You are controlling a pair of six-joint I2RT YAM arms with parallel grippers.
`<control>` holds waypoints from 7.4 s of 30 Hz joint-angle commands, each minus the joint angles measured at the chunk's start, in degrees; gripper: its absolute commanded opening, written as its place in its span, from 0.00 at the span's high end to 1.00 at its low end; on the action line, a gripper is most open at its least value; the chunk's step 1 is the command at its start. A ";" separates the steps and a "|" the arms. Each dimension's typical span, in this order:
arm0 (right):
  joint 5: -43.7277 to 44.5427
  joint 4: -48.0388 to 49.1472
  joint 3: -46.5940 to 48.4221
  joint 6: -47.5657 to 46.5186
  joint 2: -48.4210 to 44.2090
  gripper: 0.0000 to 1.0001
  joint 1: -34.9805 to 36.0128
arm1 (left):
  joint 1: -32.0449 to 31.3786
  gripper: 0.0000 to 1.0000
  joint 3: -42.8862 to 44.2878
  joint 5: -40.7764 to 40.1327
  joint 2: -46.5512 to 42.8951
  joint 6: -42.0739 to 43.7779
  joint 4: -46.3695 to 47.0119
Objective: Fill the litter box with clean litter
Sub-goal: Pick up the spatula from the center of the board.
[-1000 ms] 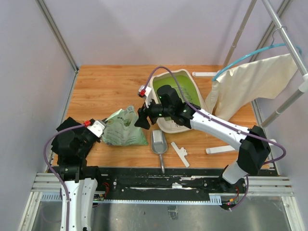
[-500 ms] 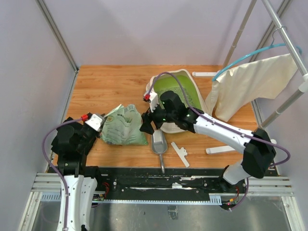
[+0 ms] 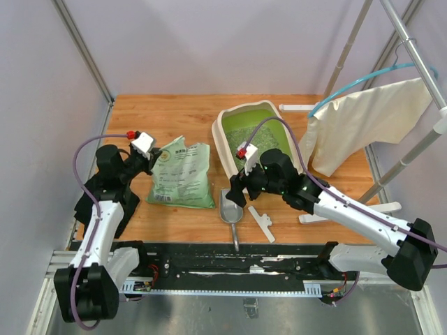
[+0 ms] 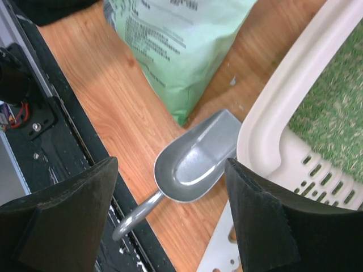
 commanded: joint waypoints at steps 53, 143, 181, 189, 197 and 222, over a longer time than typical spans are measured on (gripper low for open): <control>25.60 -19.81 1.85 36.49 20.38 0.24 21.96 | 0.02 0.27 -9.13 -11.34 -25.66 -29.28 10.19; 21.24 -10.62 9.19 -34.22 -3.41 0.58 12.62 | -25.07 1.00 9.91 0.38 -2.03 -52.87 -13.92; -42.23 17.70 2.52 31.03 -0.67 0.54 -20.20 | -25.03 1.00 1.26 -4.58 -15.12 -67.60 6.91; -43.63 21.34 0.95 31.36 -2.99 0.53 -20.23 | -25.03 1.00 0.85 -4.03 -15.94 -68.76 7.40; -43.13 21.51 -1.42 29.61 -6.54 0.16 -20.20 | -25.03 0.99 -0.72 -4.21 -18.80 -70.46 7.16; -40.85 20.60 -3.07 34.94 -7.07 0.16 -20.20 | -25.08 1.00 -4.69 -3.61 -21.07 -78.17 13.87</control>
